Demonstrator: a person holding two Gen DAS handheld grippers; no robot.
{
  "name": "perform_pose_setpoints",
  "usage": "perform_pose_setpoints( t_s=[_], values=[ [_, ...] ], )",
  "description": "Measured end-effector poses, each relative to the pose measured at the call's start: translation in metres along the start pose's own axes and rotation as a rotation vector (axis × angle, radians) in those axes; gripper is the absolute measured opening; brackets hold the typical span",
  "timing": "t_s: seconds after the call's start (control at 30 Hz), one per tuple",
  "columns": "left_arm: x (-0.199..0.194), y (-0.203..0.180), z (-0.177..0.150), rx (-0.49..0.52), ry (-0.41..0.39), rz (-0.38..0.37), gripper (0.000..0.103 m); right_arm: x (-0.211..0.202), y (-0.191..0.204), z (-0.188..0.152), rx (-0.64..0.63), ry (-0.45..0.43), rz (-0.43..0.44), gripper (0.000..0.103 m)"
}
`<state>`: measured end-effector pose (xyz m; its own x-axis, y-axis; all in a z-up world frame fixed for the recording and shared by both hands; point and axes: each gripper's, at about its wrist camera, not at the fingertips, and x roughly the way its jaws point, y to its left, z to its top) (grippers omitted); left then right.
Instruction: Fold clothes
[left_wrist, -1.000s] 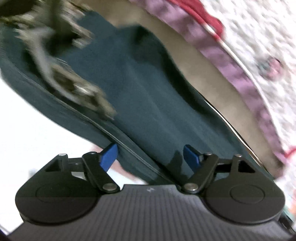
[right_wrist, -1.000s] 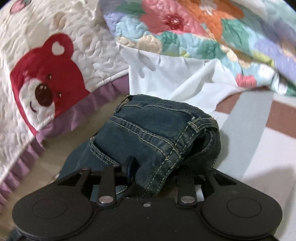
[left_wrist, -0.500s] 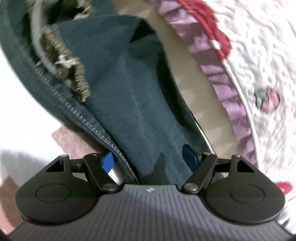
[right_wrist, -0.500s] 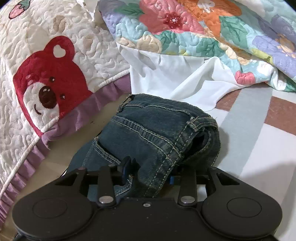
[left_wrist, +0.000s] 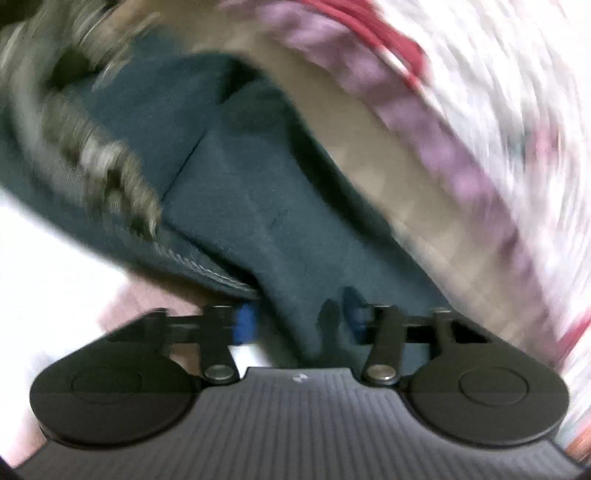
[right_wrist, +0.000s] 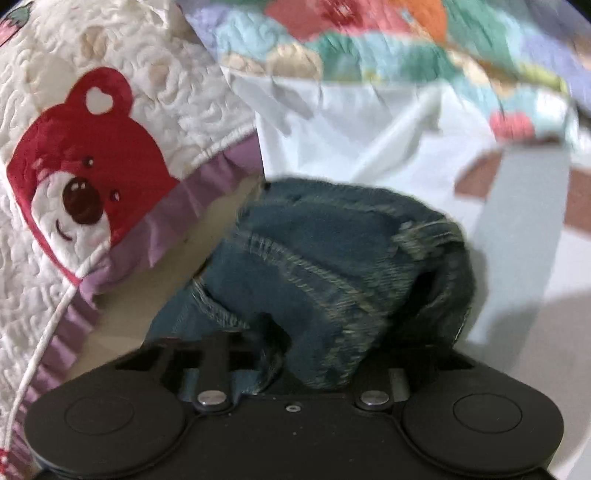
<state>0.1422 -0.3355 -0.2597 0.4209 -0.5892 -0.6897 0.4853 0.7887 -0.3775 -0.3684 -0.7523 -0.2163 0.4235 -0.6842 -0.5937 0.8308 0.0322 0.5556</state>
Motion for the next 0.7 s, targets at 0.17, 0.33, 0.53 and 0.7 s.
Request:
perform_pose_setpoints(
  t_s=[0.17, 0.33, 0.53, 0.7],
  values=[
    [-0.040, -0.013, 0.000, 0.106, -0.043, 0.015, 0.014, -0.049, 0.071, 0.011, -0.490, -0.112, -0.020, 0.012],
    [-0.105, -0.042, -0.039, 0.041, 0.018, -0.048, 0.014, -0.126, 0.072, 0.021, -0.694, -0.317, -0.082, 0.013],
    [-0.116, -0.073, -0.123, 0.040, 0.310, -0.069, 0.028, -0.107, -0.045, 0.038, -0.518, -0.095, -0.451, 0.037],
    [-0.122, -0.073, -0.124, 0.042, 0.316, -0.100, 0.036, -0.122, -0.088, 0.011, -0.278, -0.039, -0.610, 0.057]
  ],
)
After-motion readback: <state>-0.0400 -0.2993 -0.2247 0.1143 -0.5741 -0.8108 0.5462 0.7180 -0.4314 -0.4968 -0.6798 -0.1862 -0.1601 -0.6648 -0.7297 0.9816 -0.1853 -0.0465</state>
